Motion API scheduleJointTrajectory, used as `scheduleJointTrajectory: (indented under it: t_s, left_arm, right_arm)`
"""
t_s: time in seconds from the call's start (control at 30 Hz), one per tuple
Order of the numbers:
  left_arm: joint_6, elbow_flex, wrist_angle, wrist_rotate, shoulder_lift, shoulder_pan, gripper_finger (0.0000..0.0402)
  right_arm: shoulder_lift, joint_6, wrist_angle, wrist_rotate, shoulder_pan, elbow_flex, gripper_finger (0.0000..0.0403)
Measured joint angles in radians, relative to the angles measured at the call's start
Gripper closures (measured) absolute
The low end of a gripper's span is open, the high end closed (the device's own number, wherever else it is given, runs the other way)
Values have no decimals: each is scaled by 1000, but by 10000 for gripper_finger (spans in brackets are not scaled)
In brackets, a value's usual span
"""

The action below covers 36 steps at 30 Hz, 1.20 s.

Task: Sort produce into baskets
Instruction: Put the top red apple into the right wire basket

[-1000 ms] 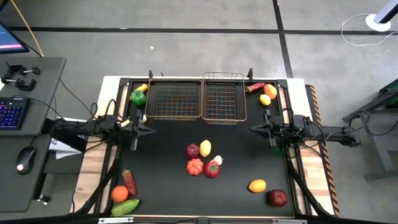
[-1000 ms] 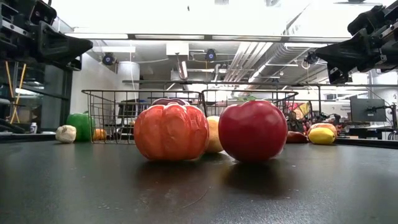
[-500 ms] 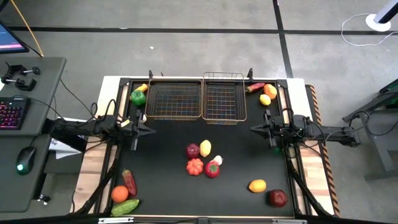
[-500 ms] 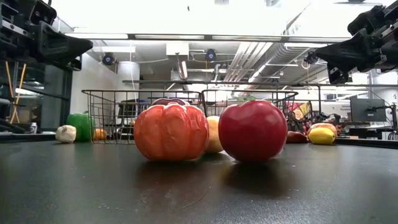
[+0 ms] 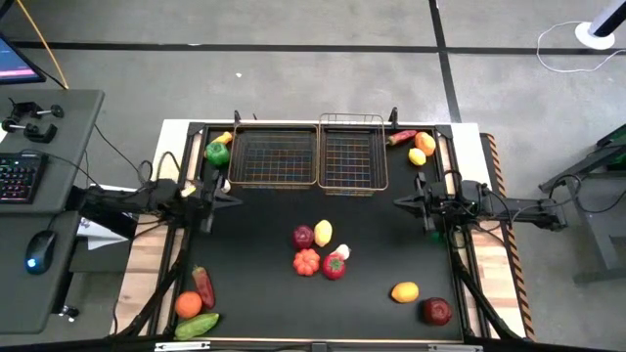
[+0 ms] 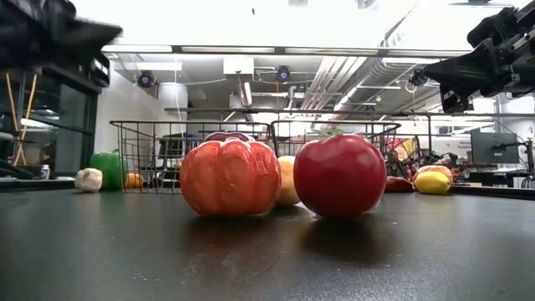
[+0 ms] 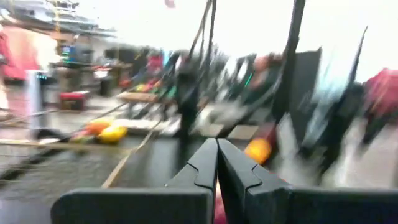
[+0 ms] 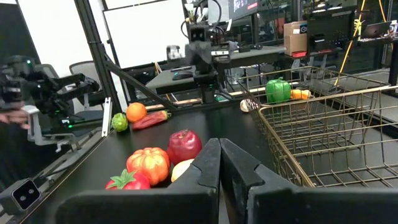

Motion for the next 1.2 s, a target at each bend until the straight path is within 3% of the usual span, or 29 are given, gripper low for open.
scheduleJointTrajectory:
  t_s: [0.2,0.3,0.4,0.53,0.73,0.97,1.2]
  left_arm:
    - [-416,0,420,-33,0,0,401]
    - [-476,0,570,-34,0,0,401]
    - [-447,4,612,-87,0,1,400]
    - [-498,72,455,-145,20,1,375]
    - [-418,331,106,-125,201,1,267]
    - [-251,725,-236,-33,591,1,137]
    - [-62,1022,-466,50,1044,-2,93]
  right_arm:
    - [0,0,0,0,0,0,403]
    - [0,0,0,0,0,0,403]
    - [0,0,0,0,0,0,403]
    - [0,0,0,0,0,0,403]
    - [0,0,0,0,0,0,403]
    - [0,0,0,0,0,0,403]
    - [0,0,0,0,0,0,403]
